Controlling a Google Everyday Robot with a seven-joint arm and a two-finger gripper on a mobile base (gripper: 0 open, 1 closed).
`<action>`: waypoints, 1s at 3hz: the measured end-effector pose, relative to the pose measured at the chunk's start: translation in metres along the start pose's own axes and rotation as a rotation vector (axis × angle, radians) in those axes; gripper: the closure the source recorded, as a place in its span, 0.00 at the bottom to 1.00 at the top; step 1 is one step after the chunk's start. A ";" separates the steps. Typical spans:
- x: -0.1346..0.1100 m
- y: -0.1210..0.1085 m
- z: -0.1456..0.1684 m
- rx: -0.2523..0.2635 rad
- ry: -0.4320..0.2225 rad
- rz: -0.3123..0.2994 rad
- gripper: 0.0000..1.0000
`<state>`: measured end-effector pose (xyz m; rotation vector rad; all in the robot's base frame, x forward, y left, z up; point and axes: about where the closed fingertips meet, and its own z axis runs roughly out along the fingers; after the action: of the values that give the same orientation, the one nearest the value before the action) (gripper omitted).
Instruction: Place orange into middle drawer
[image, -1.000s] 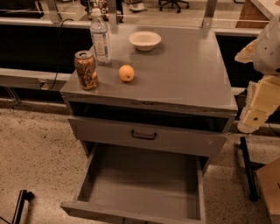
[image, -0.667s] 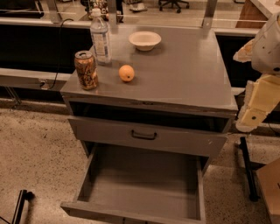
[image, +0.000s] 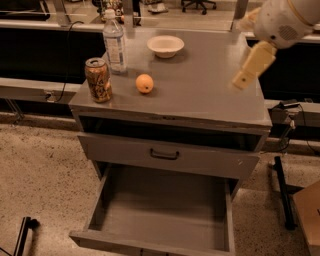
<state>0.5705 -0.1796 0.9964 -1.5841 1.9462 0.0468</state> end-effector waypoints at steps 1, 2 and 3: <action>-0.040 -0.063 0.032 0.061 -0.293 0.039 0.00; -0.094 -0.100 0.073 0.089 -0.554 0.096 0.00; -0.100 -0.109 0.078 0.118 -0.581 0.114 0.00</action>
Offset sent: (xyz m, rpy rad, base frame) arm 0.1924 0.1436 0.0026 0.8234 -0.2520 0.0896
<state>0.7107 -0.0921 1.0195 -1.2071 1.5433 0.3878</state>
